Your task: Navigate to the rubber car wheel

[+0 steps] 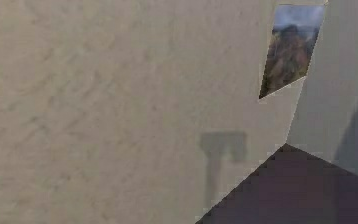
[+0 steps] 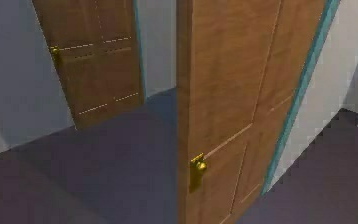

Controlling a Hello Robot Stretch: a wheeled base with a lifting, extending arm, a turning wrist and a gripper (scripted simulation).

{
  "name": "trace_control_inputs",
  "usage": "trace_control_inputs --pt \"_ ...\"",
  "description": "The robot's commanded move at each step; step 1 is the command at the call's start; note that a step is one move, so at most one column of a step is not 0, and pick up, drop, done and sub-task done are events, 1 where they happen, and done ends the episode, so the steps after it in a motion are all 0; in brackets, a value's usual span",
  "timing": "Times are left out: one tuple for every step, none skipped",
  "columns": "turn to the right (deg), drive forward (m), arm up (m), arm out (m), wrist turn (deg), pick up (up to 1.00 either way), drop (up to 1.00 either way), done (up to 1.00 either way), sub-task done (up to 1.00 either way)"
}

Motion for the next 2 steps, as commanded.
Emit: trace_control_inputs --pt "45.0 0.00 0.00 0.00 0.0 0.00 0.00 0.00 0.00" --pt "18.0 0.00 0.00 0.00 0.0 0.00 0.00 0.00 0.00"
